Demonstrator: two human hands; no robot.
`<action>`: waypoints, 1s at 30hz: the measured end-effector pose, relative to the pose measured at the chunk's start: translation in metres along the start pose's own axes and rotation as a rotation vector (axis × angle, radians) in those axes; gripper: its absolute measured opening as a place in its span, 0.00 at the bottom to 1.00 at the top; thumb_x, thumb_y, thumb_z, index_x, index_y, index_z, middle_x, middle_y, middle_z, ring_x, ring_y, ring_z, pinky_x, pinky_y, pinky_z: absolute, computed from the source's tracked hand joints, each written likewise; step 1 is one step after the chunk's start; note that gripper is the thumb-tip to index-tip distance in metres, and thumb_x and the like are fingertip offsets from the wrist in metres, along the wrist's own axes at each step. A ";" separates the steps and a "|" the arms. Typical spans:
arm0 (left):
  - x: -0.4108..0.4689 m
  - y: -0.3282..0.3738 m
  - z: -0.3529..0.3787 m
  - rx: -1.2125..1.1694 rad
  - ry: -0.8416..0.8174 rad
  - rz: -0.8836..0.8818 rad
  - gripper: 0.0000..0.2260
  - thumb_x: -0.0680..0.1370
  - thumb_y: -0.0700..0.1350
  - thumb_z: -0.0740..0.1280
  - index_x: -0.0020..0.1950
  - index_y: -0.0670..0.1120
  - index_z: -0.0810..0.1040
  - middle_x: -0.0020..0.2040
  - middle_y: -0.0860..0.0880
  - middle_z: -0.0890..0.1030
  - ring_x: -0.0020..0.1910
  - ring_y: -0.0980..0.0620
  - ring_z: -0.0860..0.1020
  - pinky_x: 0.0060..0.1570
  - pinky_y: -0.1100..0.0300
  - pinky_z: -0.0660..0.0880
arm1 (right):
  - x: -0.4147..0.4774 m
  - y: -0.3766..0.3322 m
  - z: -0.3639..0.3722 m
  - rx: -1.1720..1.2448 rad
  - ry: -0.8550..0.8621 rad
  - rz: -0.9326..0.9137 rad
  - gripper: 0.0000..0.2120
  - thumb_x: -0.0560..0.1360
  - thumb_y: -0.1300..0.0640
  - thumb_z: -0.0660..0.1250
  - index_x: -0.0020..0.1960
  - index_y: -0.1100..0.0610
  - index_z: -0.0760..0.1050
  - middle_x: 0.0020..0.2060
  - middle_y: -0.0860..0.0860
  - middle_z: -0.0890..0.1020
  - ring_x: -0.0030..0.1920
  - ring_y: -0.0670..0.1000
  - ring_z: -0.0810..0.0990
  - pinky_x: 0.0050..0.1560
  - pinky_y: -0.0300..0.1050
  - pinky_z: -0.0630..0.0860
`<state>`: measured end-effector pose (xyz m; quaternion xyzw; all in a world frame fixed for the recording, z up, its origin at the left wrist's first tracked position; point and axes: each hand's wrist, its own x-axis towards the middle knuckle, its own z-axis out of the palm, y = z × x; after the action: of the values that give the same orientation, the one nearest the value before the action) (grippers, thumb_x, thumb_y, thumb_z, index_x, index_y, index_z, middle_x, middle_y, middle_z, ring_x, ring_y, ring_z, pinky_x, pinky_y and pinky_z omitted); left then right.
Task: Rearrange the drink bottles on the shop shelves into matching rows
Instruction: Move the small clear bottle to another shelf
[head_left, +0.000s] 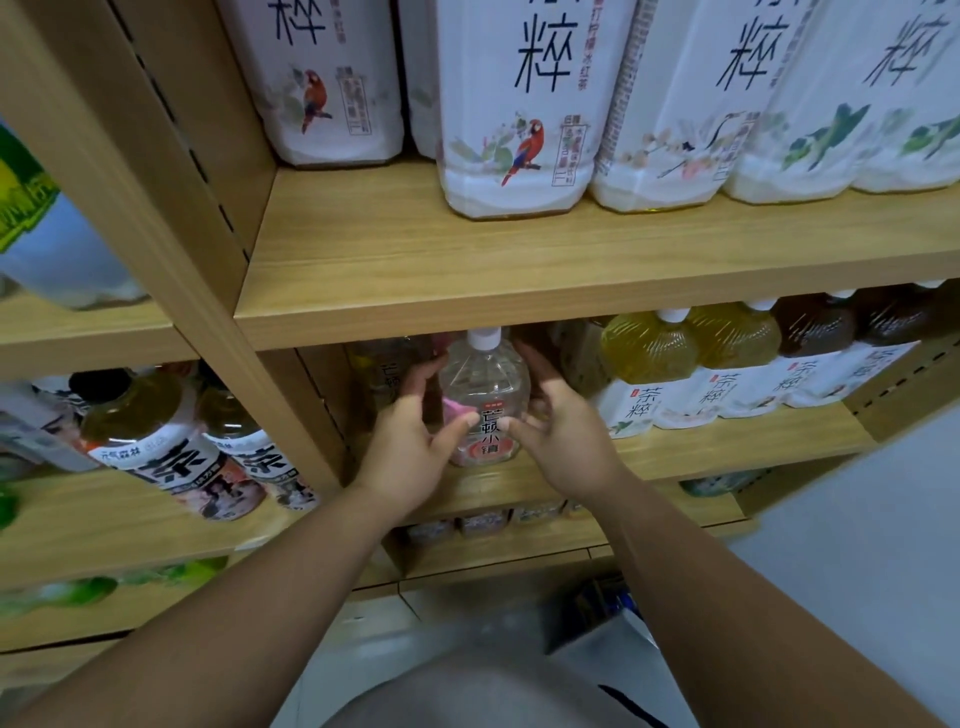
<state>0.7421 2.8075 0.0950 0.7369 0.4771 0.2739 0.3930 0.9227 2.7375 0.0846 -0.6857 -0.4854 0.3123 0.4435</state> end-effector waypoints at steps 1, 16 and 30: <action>0.000 0.001 -0.001 0.009 0.006 0.009 0.30 0.78 0.53 0.73 0.77 0.58 0.64 0.51 0.57 0.83 0.41 0.58 0.83 0.44 0.55 0.83 | 0.000 0.001 0.000 -0.013 0.002 -0.003 0.42 0.77 0.62 0.74 0.80 0.35 0.58 0.62 0.43 0.82 0.60 0.40 0.82 0.61 0.46 0.82; -0.134 -0.008 -0.026 0.241 0.130 -0.110 0.30 0.77 0.54 0.73 0.77 0.54 0.68 0.71 0.53 0.74 0.67 0.51 0.75 0.64 0.51 0.77 | -0.077 -0.017 0.010 -0.181 0.075 -0.131 0.35 0.76 0.48 0.74 0.78 0.48 0.63 0.69 0.49 0.74 0.66 0.47 0.74 0.63 0.43 0.72; -0.256 -0.092 -0.171 0.680 0.353 -0.374 0.31 0.76 0.60 0.72 0.75 0.50 0.71 0.70 0.44 0.75 0.66 0.41 0.76 0.65 0.49 0.74 | -0.127 -0.081 0.150 -0.406 -0.392 -0.289 0.23 0.76 0.42 0.72 0.68 0.48 0.75 0.66 0.49 0.74 0.66 0.53 0.74 0.61 0.46 0.73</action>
<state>0.4634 2.6480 0.1029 0.6671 0.7256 0.1471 0.0826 0.7195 2.6742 0.0960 -0.6107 -0.7065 0.2690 0.2355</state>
